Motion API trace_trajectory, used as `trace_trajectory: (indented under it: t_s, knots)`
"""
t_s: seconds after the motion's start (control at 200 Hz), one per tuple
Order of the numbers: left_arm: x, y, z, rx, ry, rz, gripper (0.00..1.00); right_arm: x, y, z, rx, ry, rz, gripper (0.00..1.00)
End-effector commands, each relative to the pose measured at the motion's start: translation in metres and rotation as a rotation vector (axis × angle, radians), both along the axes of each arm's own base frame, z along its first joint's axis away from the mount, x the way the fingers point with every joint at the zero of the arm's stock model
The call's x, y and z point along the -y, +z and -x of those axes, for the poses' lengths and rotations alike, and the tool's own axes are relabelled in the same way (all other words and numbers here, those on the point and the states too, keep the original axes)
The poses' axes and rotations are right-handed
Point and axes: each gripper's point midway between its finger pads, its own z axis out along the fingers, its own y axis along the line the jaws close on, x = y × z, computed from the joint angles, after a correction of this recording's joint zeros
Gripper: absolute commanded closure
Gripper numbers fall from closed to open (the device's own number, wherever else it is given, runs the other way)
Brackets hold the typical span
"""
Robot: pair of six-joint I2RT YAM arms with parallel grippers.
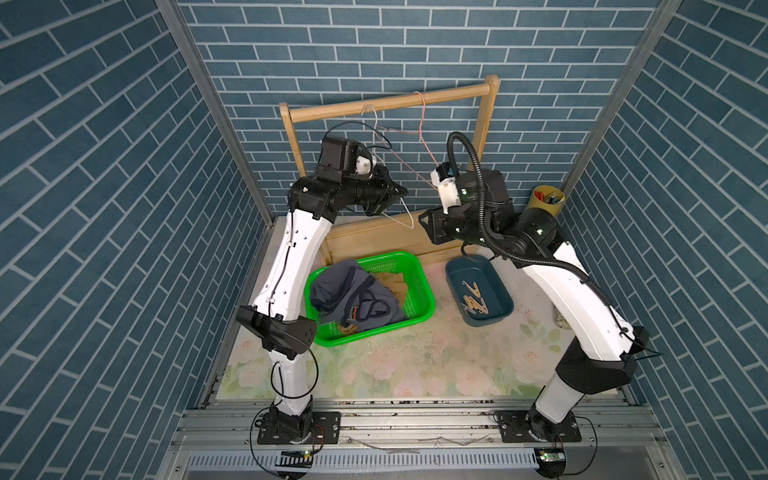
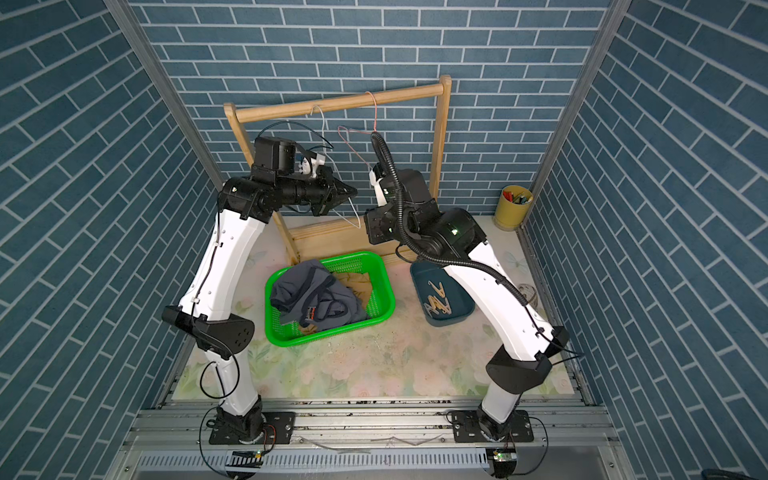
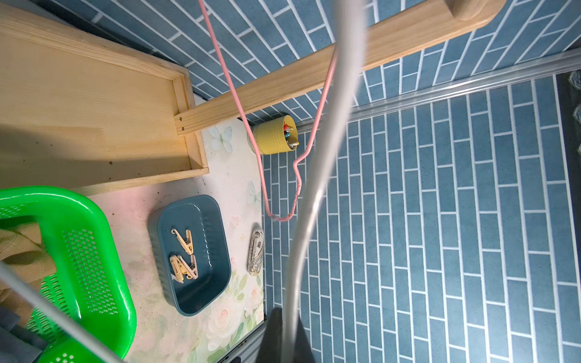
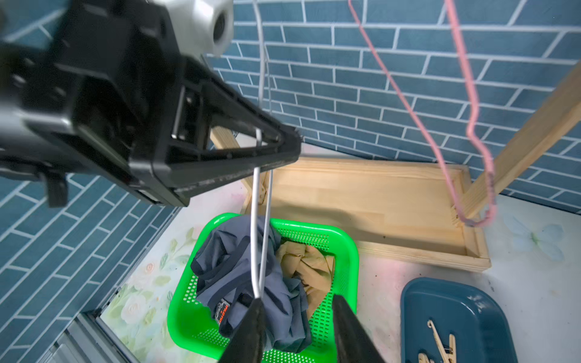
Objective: Remove the clothespins securing tank tops to the hanger
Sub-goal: Place the hanger on the clothesline.
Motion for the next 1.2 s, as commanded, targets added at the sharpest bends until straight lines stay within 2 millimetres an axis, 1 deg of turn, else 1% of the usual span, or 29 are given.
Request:
trace_trajectory:
  t_s: [0.0, 0.11, 0.29, 0.4, 0.475, 0.58, 0.645, 0.725, 0.84, 0.93, 1.07, 1.135, 1.195]
  knots:
    - [0.002, 0.012, 0.006, 0.068, -0.055, 0.000, 1.00, 0.009, -0.004, -0.007, 0.000, -0.061, -0.006, 0.63]
    - [0.002, 0.025, 0.005, 0.113, -0.060, 0.021, 1.00, 0.009, -0.009, -0.007, -0.014, -0.066, -0.019, 0.63]
    - [0.008, 0.046, 0.000, 0.176, -0.089, 0.069, 1.00, 0.008, -0.017, -0.005, -0.031, -0.062, -0.022, 0.63]
    - [0.005, 0.047, -0.003, 0.184, -0.080, 0.072, 1.00, 0.009, -0.021, -0.004, -0.037, -0.066, -0.023, 0.63]
    - [-0.003, 0.044, -0.014, 0.175, -0.050, 0.082, 1.00, 0.010, -0.022, -0.003, -0.040, -0.067, -0.026, 0.63]
    - [-0.017, 0.047, -0.033, 0.181, -0.001, 0.119, 1.00, 0.010, -0.024, -0.002, -0.046, -0.069, -0.025, 0.63]
    - [-0.022, 0.050, -0.046, 0.173, 0.022, 0.158, 1.00, 0.011, -0.028, -0.002, -0.054, -0.072, -0.022, 0.63]
    - [-0.024, 0.046, -0.057, 0.164, 0.030, 0.174, 1.00, 0.011, -0.031, -0.002, -0.063, -0.076, -0.025, 0.63]
    - [-0.021, 0.028, -0.061, 0.106, 0.016, 0.164, 1.00, 0.013, -0.036, 0.000, -0.074, -0.083, -0.031, 0.63]
    - [-0.022, 0.015, -0.057, 0.078, 0.015, 0.140, 1.00, 0.017, -0.039, 0.001, -0.078, -0.094, -0.028, 0.63]
    - [-0.027, 0.005, -0.048, 0.050, 0.025, 0.126, 1.00, 0.028, -0.039, 0.004, -0.064, -0.121, -0.025, 0.63]
    - [-0.028, -0.003, -0.045, 0.028, 0.029, 0.118, 0.95, 0.036, -0.035, 0.006, -0.051, -0.138, -0.028, 0.63]
    - [-0.030, -0.005, -0.042, 0.024, 0.037, 0.111, 0.90, 0.041, -0.034, 0.007, -0.046, -0.147, -0.029, 0.62]
